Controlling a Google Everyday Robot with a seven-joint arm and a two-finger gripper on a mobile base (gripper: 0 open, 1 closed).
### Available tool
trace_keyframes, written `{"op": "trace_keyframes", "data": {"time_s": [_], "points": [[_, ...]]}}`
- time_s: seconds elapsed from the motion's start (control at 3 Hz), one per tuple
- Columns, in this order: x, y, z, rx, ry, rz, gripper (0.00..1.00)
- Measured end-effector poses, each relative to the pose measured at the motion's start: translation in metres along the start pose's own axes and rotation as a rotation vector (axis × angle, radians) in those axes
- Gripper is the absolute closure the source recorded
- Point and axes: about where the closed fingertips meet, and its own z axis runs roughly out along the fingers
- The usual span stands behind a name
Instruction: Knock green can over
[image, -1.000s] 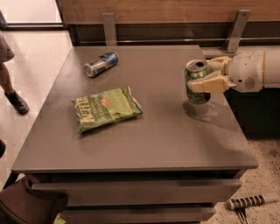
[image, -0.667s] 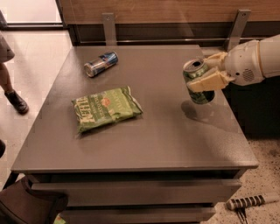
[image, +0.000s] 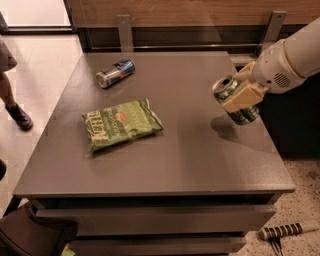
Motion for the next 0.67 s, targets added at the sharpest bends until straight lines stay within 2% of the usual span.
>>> {"op": "trace_keyframes", "data": {"time_s": [0.33, 0.67], "points": [[0.024, 0.001, 0.020, -0.001, 0.126, -0.011, 1.00], [0.037, 0.002, 0.037, -0.012, 0.161, -0.013, 1.00]]}}
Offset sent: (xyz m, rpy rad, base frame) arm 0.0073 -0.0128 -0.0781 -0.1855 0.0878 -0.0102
